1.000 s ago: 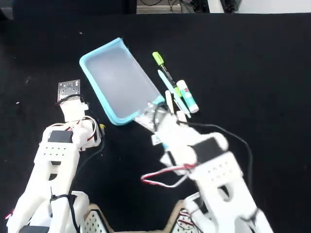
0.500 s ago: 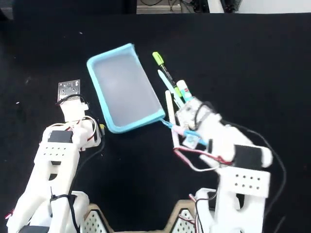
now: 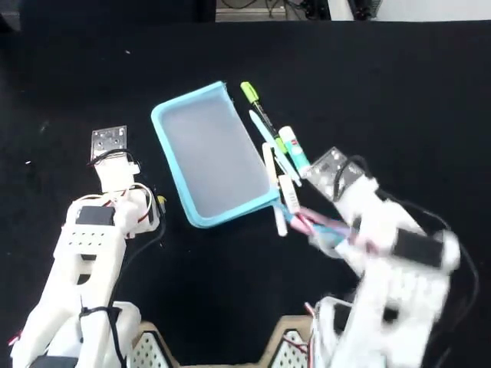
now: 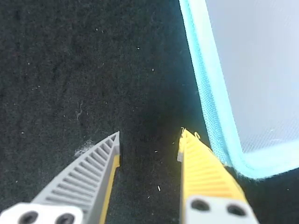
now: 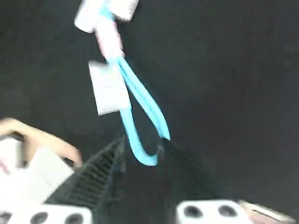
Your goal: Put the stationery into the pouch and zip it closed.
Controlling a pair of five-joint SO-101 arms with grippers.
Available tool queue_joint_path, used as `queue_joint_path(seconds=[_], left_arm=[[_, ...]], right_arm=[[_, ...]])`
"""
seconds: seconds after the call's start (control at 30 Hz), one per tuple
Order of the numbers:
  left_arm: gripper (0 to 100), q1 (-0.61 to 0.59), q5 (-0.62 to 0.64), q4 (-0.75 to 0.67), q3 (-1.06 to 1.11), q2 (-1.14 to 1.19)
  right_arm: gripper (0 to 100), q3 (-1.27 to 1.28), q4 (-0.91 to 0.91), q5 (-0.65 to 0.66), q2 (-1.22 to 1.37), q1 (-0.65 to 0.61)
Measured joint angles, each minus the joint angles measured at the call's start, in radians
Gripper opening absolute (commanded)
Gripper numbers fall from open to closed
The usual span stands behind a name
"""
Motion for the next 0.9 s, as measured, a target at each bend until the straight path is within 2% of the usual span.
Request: queue_joint_path(seconds=[0.13, 0.23, 0.4, 0.5, 0.57, 0.9], left_arm=[[20, 0.000, 0.000, 0.000, 0.000, 0.000], [21, 0.000, 0.000, 0.000, 0.000, 0.000], [21, 0.000, 0.000, 0.000, 0.000, 0.000], [21, 0.000, 0.000, 0.000, 0.000, 0.000], [21, 0.000, 0.000, 0.000, 0.000, 0.000], [21, 0.000, 0.000, 0.000, 0.000, 0.000]], right_arm=[[11.3, 0.028, -0.098, 0.000, 0.181, -0.049], [11.3, 0.031, -0.147, -0.040, 0.222, -0.103], [11.4, 0.074, -0.193, -0.198, 0.203, -0.319], [11.4, 0.140, -0.285, -0.301, 0.157, -0.463], [11.4, 0.195, -0.362, -0.344, 0.138, -0.517], [11.4, 0.331, -0.677, -0.371, 0.226, -0.534]])
